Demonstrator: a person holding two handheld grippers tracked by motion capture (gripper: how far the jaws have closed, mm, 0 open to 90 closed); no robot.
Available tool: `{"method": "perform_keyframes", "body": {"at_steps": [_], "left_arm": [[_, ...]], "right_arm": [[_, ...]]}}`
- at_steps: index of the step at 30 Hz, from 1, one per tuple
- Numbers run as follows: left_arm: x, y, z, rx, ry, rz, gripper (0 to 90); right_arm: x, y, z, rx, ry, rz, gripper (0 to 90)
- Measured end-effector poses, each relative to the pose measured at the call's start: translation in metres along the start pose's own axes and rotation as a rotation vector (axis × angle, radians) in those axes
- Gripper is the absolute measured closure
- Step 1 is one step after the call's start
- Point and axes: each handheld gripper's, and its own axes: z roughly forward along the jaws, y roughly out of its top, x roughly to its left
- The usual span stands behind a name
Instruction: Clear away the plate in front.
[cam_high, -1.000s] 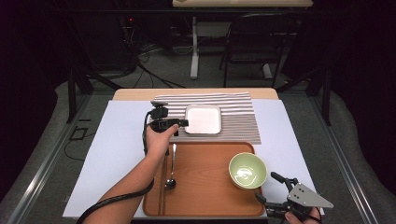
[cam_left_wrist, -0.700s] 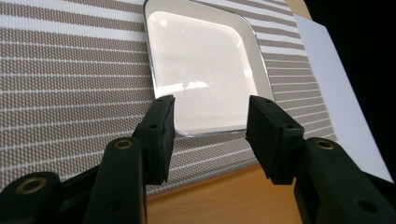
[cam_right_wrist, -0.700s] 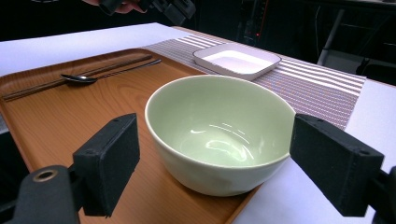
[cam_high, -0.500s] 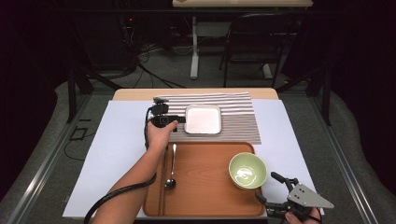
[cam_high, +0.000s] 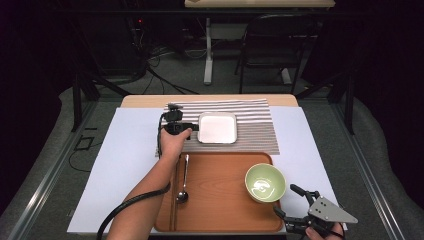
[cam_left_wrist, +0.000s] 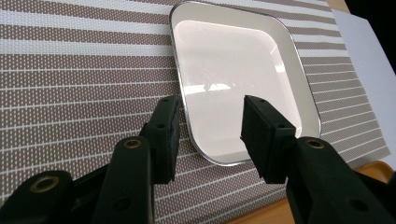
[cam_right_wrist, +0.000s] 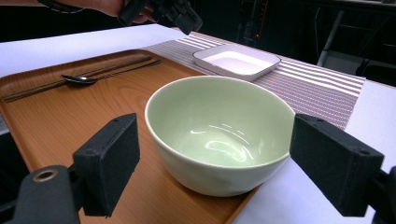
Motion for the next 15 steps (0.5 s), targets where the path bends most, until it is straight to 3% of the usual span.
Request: {"method": "perform_keyframes", "body": {"at_steps": [15], "left_arm": [[0.000,0.009,0.019,0.015,0.033,0.042,67.2]], "right_arm": [[0.001,0.000,0.000,0.002,0.001,-0.007,15.4]]}}
